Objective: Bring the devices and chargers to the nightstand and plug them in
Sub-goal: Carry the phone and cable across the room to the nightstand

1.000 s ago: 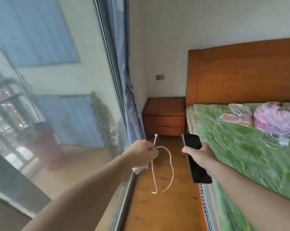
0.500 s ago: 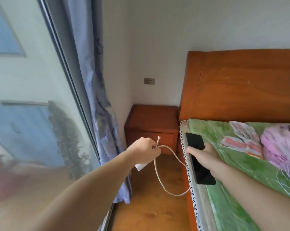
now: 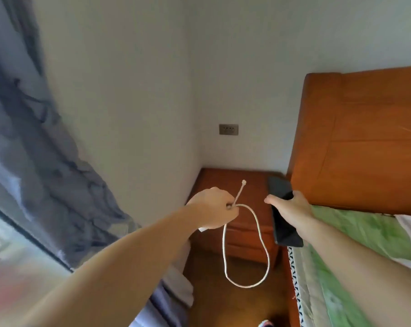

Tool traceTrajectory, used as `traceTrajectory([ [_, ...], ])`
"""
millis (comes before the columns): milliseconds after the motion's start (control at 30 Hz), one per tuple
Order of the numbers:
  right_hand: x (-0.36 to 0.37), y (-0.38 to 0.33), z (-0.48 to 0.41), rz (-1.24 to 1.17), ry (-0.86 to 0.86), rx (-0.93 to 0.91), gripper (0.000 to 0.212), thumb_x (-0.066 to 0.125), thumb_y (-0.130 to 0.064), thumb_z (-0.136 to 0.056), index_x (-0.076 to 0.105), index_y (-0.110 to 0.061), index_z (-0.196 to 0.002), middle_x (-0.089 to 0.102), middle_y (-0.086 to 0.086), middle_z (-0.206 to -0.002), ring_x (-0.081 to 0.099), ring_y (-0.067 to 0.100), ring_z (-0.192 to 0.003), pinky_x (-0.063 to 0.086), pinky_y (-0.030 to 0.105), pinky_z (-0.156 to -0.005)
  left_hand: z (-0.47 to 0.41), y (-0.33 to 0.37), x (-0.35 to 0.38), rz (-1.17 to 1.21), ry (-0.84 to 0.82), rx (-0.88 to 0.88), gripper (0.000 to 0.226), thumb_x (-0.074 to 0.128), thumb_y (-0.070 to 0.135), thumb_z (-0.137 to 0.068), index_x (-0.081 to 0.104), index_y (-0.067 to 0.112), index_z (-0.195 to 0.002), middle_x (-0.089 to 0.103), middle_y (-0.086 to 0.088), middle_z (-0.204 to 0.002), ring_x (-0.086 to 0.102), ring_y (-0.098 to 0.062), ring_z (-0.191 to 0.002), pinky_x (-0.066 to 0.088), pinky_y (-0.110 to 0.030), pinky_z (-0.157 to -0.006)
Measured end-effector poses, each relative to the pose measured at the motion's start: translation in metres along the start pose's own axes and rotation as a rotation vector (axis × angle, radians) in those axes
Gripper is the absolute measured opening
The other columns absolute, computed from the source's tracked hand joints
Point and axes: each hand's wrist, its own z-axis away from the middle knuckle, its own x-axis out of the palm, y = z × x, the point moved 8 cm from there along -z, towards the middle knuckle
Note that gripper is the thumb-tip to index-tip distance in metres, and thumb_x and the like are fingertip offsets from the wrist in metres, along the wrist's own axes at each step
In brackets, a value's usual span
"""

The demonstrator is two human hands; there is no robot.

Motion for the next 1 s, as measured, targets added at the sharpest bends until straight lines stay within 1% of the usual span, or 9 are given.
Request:
traceTrajectory([
  [100, 0.021, 0.001, -0.080, -0.033, -0.048, 0.056, 0.065, 0.079, -0.046, -0.057, 0.054, -0.012, -0.107, 0.061, 0.002, -0.088, 0.057, 0.018, -0.075, 0.036, 0.030, -0.052, -0.069, -0.024, 0.001, -0.057, -0.025, -0.027, 0.038, 0.049, 0.037, -0.088, 0.042, 0.022, -0.054, 0.047, 0.005, -0.055, 0.048, -0.019, -0.053, 0.035, -0.030, -0.052],
  [200, 0.032, 0.002, -0.140, -0.028, -0.065, 0.125, 0.066, 0.078, -0.044, -0.056, 0.049, -0.010, -0.105, 0.055, 0.002, -0.080, 0.054, 0.018, -0.067, 0.035, 0.030, -0.051, -0.126, -0.043, 0.003, -0.094, -0.058, -0.040, 0.037, 0.050, 0.037, -0.088, 0.043, 0.020, -0.055, 0.048, 0.005, -0.055, 0.048, -0.019, -0.053, 0.032, -0.029, -0.051],
  [367, 0.050, 0.009, -0.217, 0.045, -0.066, 0.196, 0.078, 0.078, -0.043, -0.060, 0.046, -0.010, -0.123, 0.059, 0.007, -0.104, 0.057, 0.025, -0.084, 0.042, 0.033, -0.058, -0.202, -0.079, 0.010, -0.156, -0.105, -0.021, 0.039, 0.048, 0.038, -0.087, 0.040, 0.022, -0.053, 0.046, 0.006, -0.053, 0.045, -0.014, -0.050, 0.029, -0.028, -0.048],
  [600, 0.080, 0.012, -0.294, 0.160, -0.062, 0.258, 0.068, 0.079, -0.039, -0.065, 0.047, -0.012, -0.119, 0.060, 0.004, -0.097, 0.059, 0.022, -0.080, 0.045, 0.033, -0.060, -0.299, -0.136, 0.038, -0.206, -0.218, 0.055, 0.037, 0.046, 0.042, -0.088, 0.046, 0.024, -0.056, 0.051, 0.007, -0.057, 0.048, -0.010, -0.051, 0.029, -0.027, -0.047],
  [667, 0.087, 0.012, -0.315, 0.210, -0.048, 0.278, 0.073, 0.079, -0.040, -0.067, 0.044, -0.009, -0.123, 0.054, 0.007, -0.111, 0.059, 0.026, -0.087, 0.049, 0.035, -0.067, -0.328, -0.151, 0.047, -0.218, -0.242, 0.116, 0.036, 0.045, 0.041, -0.089, 0.045, 0.024, -0.057, 0.053, 0.006, -0.062, 0.048, -0.012, -0.053, 0.028, -0.027, -0.047],
  [733, 0.094, 0.014, -0.335, 0.307, -0.022, 0.308, 0.079, 0.077, -0.042, -0.070, 0.038, -0.008, -0.130, 0.039, 0.012, -0.125, 0.052, 0.030, -0.091, 0.046, 0.039, -0.075, -0.355, -0.167, 0.058, -0.257, -0.295, 0.180, 0.035, 0.044, 0.039, -0.089, 0.042, 0.023, -0.058, 0.056, 0.005, -0.068, 0.055, -0.019, -0.060, 0.033, -0.029, -0.050],
  [833, 0.110, 0.022, -0.364, 0.399, 0.012, 0.342, 0.084, 0.077, -0.043, -0.072, 0.034, -0.007, -0.135, 0.027, 0.013, -0.130, 0.048, 0.032, -0.089, 0.043, 0.040, -0.076, -0.388, -0.189, 0.075, -0.335, -0.363, 0.289, 0.026, 0.043, 0.035, -0.091, 0.050, 0.022, -0.069, 0.055, 0.001, -0.077, 0.060, -0.026, -0.076, 0.044, -0.033, -0.062],
  [933, 0.128, 0.037, -0.385, 0.459, 0.003, 0.402, 0.088, 0.077, -0.046, -0.071, 0.033, -0.008, -0.137, 0.024, 0.014, -0.135, 0.050, 0.040, -0.105, 0.045, 0.041, -0.078, -0.416, -0.208, 0.091, -0.382, -0.399, 0.354, 0.028, 0.042, 0.034, -0.092, 0.063, 0.019, -0.084, 0.061, -0.002, -0.086, 0.060, -0.026, -0.081, 0.046, -0.034, -0.066],
  [1000, 0.140, 0.048, -0.398, 0.500, -0.004, 0.420, 0.091, 0.077, -0.048, -0.071, 0.031, -0.008, -0.139, 0.024, 0.015, -0.136, 0.049, 0.042, -0.111, 0.046, 0.042, -0.082, -0.430, -0.219, 0.105, -0.415, -0.421, 0.392, 0.030, 0.039, 0.033, -0.093, 0.064, 0.017, -0.091, 0.061, -0.003, -0.090, 0.060, -0.026, -0.085, 0.048, -0.036, -0.068],
])
